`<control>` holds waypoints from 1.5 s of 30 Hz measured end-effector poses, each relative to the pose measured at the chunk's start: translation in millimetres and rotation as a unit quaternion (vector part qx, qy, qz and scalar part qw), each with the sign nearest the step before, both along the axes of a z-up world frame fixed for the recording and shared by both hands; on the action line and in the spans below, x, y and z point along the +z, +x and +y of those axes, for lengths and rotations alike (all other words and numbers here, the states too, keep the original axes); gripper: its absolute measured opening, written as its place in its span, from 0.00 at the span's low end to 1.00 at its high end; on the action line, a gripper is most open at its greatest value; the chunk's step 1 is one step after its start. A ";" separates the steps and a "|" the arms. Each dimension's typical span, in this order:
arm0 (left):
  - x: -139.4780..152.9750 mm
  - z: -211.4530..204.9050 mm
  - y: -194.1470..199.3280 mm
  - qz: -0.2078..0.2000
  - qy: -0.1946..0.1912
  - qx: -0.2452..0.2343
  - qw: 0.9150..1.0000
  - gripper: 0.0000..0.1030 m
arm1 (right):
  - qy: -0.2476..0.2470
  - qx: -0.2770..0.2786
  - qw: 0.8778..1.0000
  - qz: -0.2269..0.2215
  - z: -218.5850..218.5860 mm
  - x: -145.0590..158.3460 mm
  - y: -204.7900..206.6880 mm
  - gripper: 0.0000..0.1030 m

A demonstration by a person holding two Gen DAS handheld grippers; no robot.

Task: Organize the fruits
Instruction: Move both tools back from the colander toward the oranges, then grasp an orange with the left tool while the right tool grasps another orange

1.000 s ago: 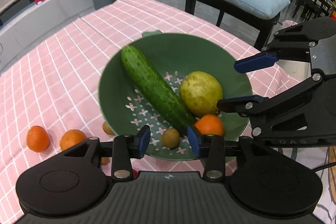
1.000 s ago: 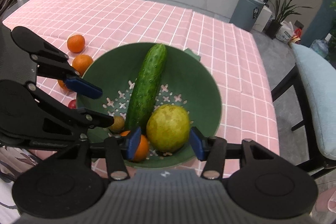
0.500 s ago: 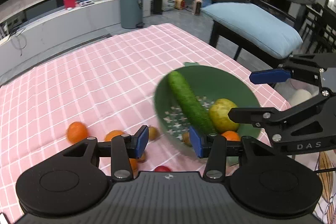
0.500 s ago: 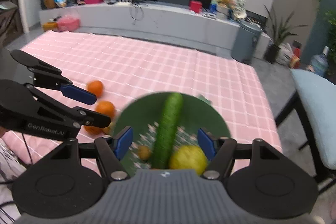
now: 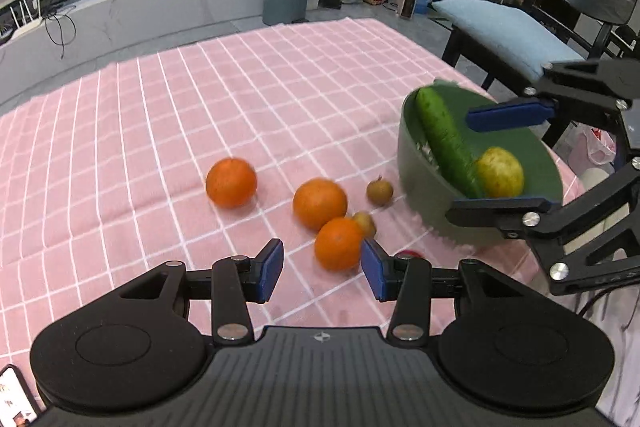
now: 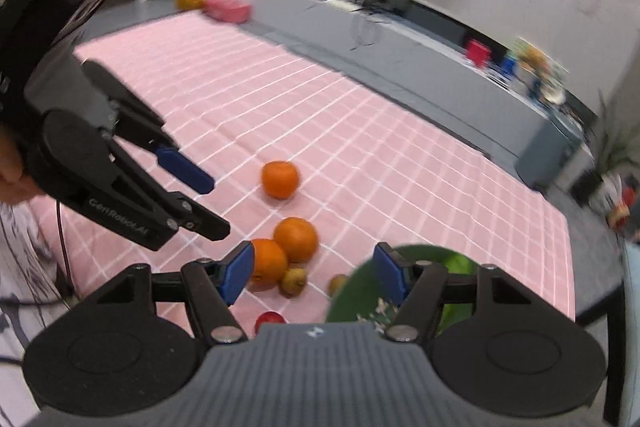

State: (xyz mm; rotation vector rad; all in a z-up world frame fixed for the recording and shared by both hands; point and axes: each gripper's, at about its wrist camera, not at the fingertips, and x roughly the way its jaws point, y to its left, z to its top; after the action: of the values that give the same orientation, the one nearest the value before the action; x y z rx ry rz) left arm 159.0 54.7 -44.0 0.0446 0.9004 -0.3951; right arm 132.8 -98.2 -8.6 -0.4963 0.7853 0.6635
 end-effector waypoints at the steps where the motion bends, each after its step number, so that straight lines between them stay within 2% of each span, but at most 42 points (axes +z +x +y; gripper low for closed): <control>1: -3.9 0.6 0.7 0.004 -0.002 -0.004 1.000 0.52 | -0.011 0.011 1.000 0.001 5.2 -4.1 0.8 0.57; 3: -10.9 2.5 -0.7 0.008 -0.013 -0.014 1.000 0.52 | -0.033 0.028 0.999 0.002 16.1 -13.0 4.0 0.53; 5: -17.6 2.3 -1.7 0.008 -0.021 -0.029 0.999 0.52 | -0.054 0.037 0.998 0.005 23.3 -21.1 9.4 0.44; 8: -28.2 -5.1 0.0 0.006 -0.015 -0.044 0.999 0.52 | -0.073 0.037 0.997 0.004 24.1 -27.4 16.7 0.41; 15: -40.8 -15.9 12.8 0.007 -0.018 -0.047 0.999 0.52 | -0.083 0.038 0.996 0.015 22.7 -34.1 28.9 0.40; 21: -48.5 -23.1 21.4 0.007 0.009 -0.043 0.999 0.52 | -0.086 0.044 0.995 0.022 22.8 -41.4 33.6 0.40; 25: -54.4 -22.8 26.2 0.020 0.012 -0.042 0.999 0.52 | -0.088 0.046 0.995 0.027 24.7 -47.4 37.7 0.40; 26: -55.2 -22.4 26.9 0.024 0.008 -0.043 0.999 0.51 | -0.088 0.046 0.995 0.028 25.6 -48.8 38.4 0.40; 27: -55.0 -22.5 26.8 0.024 0.007 -0.044 0.999 0.47 | -0.088 0.047 0.995 0.029 26.6 -49.9 39.3 0.40; 30: -54.4 -23.5 26.0 0.023 0.011 -0.049 0.998 0.46 | -0.089 0.047 0.995 0.029 28.5 -52.5 41.9 0.40; 45: -27.6 31.6 20.7 0.012 -0.024 0.057 0.998 0.45 | -0.094 0.070 0.992 0.036 52.4 -56.0 45.3 0.41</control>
State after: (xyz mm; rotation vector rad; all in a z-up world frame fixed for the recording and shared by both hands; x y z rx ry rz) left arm 179.6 86.3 -71.6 -0.0554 0.9129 -0.3121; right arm 178.1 -45.8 -64.6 -0.7072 0.8920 0.7451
